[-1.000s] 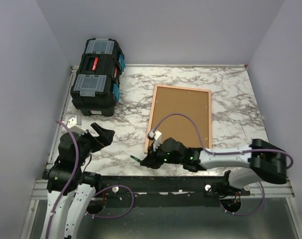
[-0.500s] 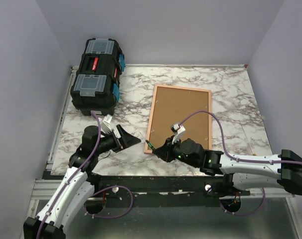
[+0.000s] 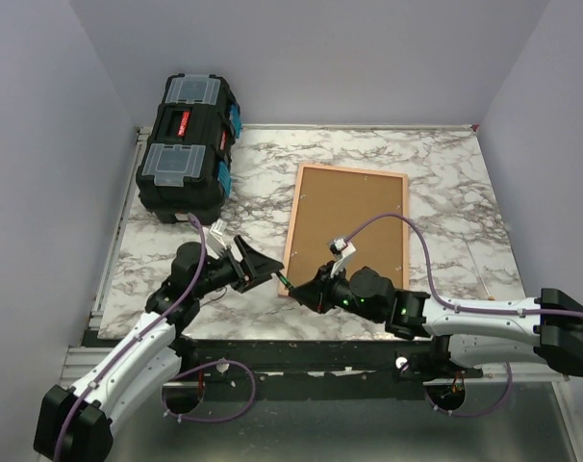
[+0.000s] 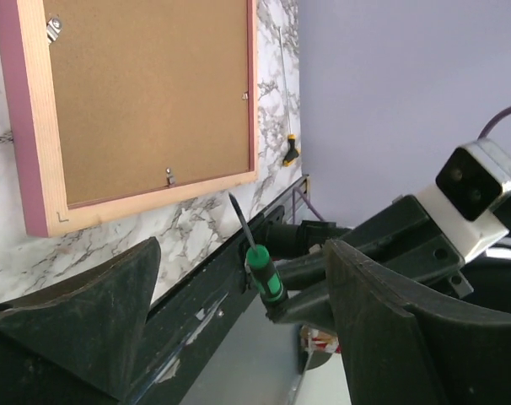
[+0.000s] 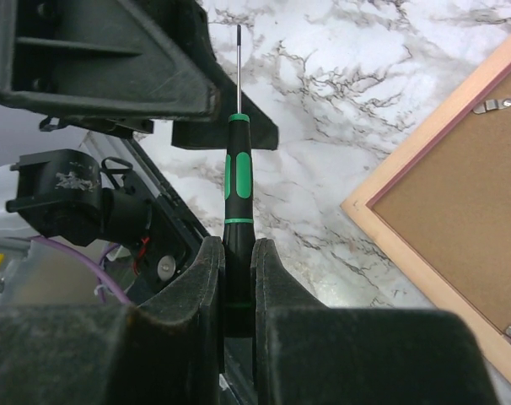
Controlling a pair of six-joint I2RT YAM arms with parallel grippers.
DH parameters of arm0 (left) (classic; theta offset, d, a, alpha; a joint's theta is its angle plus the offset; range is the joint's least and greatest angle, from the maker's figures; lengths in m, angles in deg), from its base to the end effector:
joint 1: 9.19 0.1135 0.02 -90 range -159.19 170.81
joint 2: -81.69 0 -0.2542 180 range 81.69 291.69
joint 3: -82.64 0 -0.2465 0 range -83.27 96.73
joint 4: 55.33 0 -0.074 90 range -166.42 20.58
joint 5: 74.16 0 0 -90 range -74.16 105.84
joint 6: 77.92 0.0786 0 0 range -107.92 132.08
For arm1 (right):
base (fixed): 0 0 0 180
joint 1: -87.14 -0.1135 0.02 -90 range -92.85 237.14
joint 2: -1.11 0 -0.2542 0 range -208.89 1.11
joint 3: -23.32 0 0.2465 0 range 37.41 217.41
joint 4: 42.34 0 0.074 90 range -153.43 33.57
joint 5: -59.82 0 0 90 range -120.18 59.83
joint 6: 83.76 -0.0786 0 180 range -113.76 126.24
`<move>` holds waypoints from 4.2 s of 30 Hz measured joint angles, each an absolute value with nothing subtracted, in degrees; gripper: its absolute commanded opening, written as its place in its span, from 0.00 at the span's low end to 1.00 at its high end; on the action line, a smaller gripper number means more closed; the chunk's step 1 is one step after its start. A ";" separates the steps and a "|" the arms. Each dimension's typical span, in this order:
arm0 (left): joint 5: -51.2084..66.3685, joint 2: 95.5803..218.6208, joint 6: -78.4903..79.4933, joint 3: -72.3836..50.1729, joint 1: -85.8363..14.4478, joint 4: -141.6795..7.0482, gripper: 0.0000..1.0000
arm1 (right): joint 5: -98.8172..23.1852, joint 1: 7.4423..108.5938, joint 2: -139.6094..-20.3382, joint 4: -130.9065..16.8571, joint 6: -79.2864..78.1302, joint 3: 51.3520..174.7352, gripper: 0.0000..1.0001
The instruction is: Take the photo out of the frame
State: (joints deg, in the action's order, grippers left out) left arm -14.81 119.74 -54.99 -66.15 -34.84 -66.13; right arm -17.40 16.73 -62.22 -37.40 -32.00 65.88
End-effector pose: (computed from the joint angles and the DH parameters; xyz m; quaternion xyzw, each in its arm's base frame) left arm 0.1625 -0.1225 0.1979 -0.1294 0.7833 -0.5592 0.2385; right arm 0.1107 0.2592 0.2121 -0.1552 0.7803 0.4350 0.4216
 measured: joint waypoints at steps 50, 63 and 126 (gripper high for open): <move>-22.57 115.98 -92.60 -76.36 -33.53 -69.39 0.00 | 10.42 0.58 -83.05 -31.39 -16.27 76.35 0.32; -18.64 112.31 -87.86 -74.59 -33.64 -76.18 0.99 | 14.40 0.86 -80.82 -35.13 -18.98 76.02 0.01; 4.49 158.12 -35.14 -48.34 -45.34 -80.14 0.42 | -21.22 38.15 -91.38 -71.61 -33.16 96.61 0.01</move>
